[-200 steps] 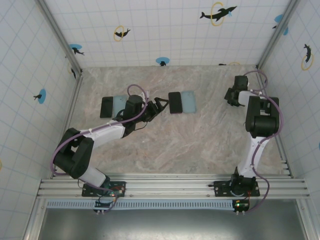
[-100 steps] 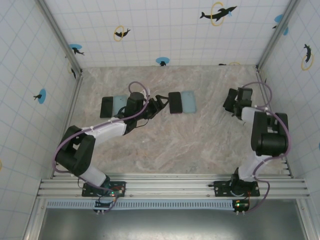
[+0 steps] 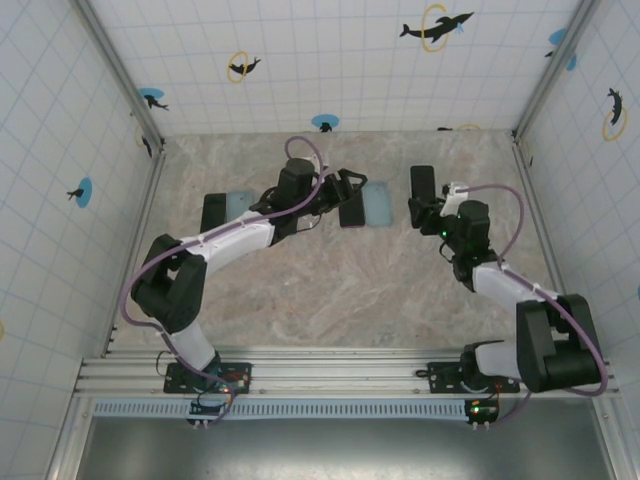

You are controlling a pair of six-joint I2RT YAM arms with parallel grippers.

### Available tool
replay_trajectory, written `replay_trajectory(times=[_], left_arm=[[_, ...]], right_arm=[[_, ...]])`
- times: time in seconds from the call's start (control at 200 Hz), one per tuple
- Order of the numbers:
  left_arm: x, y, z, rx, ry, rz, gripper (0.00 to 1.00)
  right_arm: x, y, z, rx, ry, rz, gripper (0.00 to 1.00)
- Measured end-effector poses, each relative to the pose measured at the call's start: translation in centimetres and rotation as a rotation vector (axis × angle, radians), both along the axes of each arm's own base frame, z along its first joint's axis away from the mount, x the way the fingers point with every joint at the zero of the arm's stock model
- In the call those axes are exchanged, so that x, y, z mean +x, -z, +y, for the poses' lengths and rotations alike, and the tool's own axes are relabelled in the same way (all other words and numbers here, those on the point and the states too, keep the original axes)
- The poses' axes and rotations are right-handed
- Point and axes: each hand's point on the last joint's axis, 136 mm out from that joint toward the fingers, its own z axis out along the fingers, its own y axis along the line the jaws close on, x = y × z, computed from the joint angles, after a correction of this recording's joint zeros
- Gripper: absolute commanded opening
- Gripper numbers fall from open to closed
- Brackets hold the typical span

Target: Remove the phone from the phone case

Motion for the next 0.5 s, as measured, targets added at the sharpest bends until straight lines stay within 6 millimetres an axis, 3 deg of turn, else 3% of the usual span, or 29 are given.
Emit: replay_trajectory(times=[0.245, 0.345, 0.5], left_arm=[[-0.4, -1.2, -2.6, 0.024, 0.045, -0.053, 0.72], [-0.7, -1.4, -3.3, 0.021, 0.058, -0.058, 0.68], [-0.9, -1.0, -3.8, 0.021, 0.070, -0.052, 0.52]], right_arm=[[-2.2, -2.3, 4.7, 0.015, -0.150, -0.067, 0.44], [-2.8, -2.8, 5.6, 0.017, -0.180, -0.080, 0.43], [-3.4, -3.2, 6.3, 0.016, -0.207, -0.089, 0.42]])
